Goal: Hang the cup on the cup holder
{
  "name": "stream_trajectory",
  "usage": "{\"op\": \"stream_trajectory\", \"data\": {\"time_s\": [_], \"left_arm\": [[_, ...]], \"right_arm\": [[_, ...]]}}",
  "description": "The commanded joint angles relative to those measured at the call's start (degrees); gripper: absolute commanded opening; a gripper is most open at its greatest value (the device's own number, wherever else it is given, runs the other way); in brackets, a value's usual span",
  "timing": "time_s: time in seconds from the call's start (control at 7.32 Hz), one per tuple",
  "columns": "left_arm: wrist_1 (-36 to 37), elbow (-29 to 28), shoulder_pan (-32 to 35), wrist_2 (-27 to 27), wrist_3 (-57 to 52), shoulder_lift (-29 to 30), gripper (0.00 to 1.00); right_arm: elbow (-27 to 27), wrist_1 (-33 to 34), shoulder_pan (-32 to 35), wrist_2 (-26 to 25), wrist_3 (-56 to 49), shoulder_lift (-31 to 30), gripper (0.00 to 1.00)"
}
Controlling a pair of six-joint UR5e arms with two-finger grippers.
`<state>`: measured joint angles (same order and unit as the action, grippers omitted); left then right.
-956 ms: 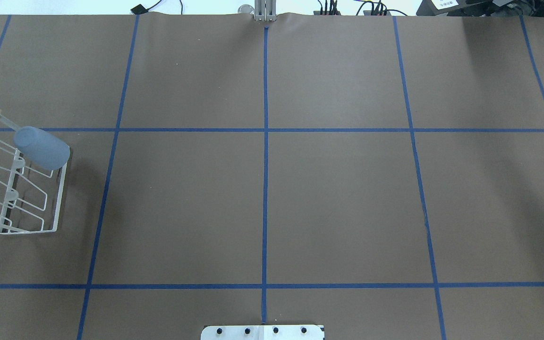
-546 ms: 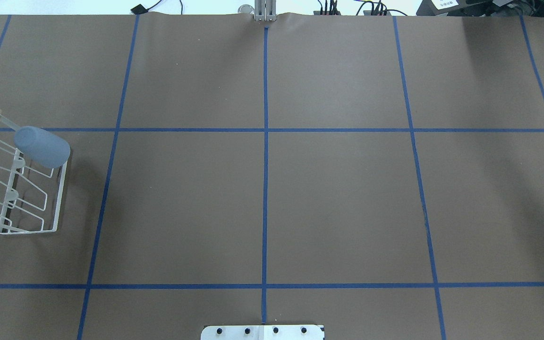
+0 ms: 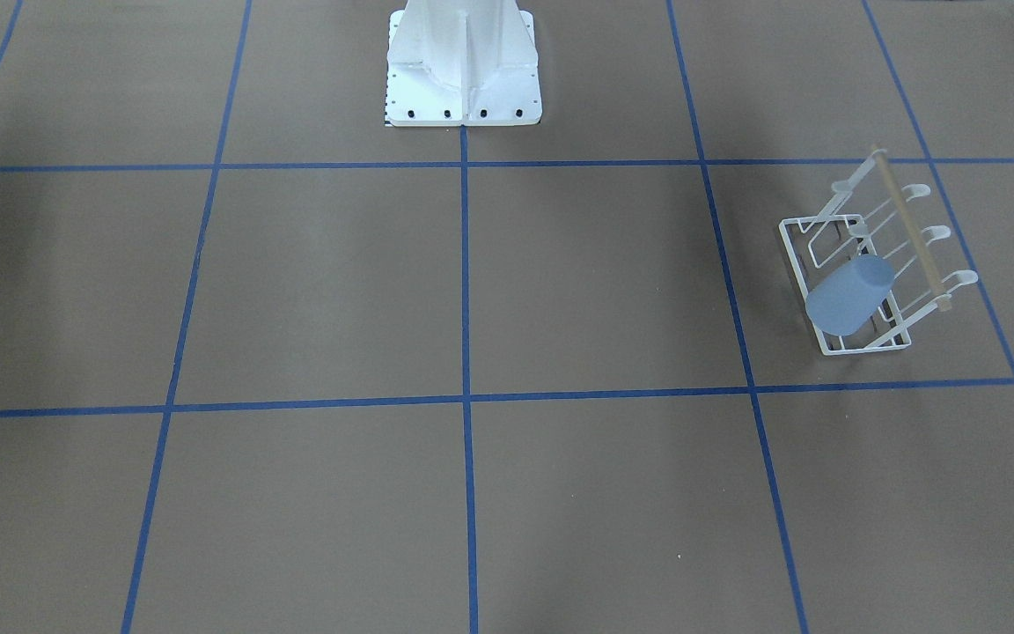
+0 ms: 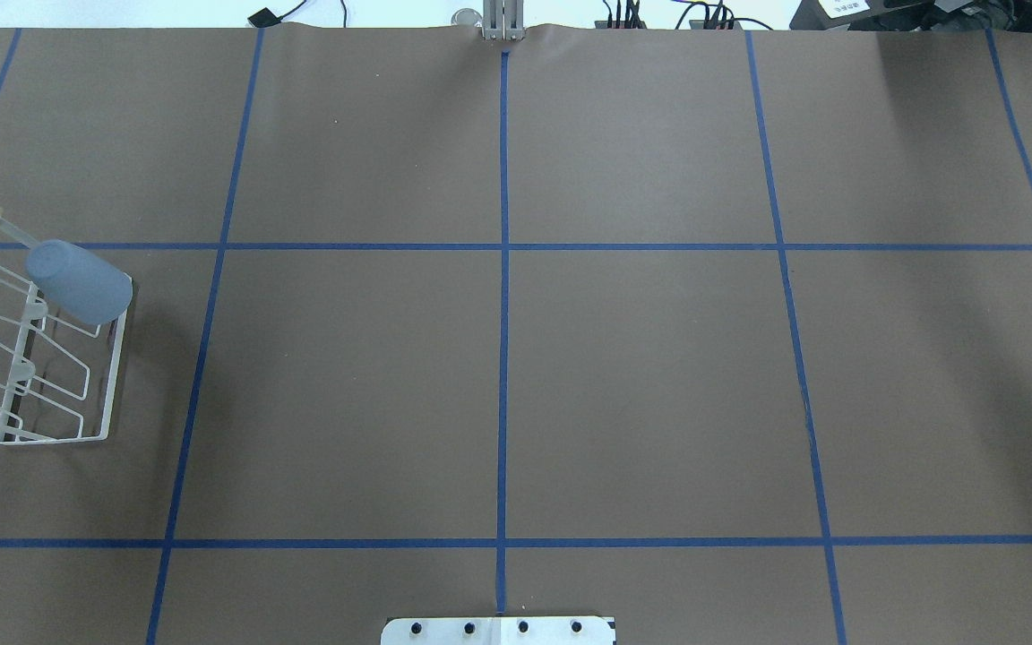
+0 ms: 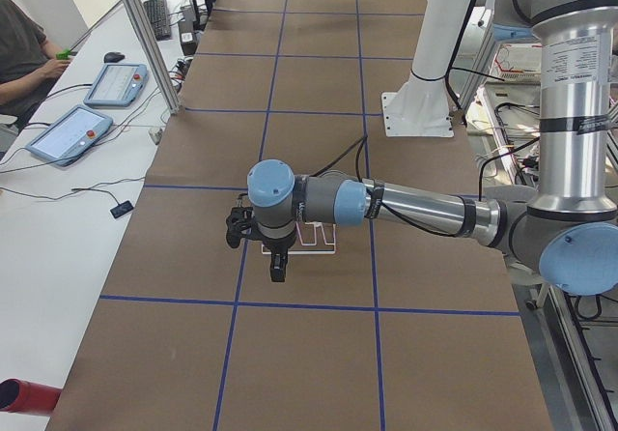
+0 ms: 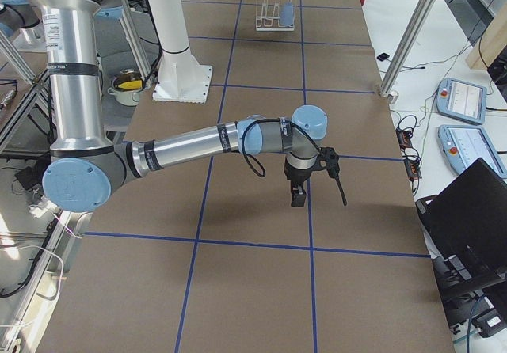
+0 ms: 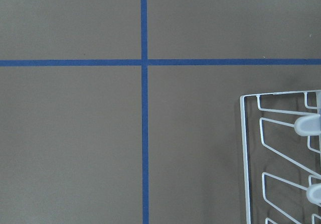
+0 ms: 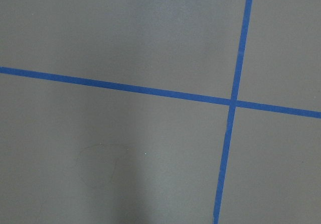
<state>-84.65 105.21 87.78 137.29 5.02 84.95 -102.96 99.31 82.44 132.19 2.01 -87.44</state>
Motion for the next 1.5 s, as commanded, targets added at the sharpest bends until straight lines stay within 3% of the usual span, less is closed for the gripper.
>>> {"op": "stream_trajectory", "data": {"time_s": [0.0,1.37], "left_arm": [[0.1,1.1,0.0,-0.1,0.4,-0.2,0.98],[-0.2,-0.6,-0.2,-0.3,1.9,0.7,0.98]], "right_arm": [[0.0,0.0,0.0,0.0,0.0,0.0,1.00],[0.7,0.2,0.7,0.1,-0.3,0.7,1.00]]}}
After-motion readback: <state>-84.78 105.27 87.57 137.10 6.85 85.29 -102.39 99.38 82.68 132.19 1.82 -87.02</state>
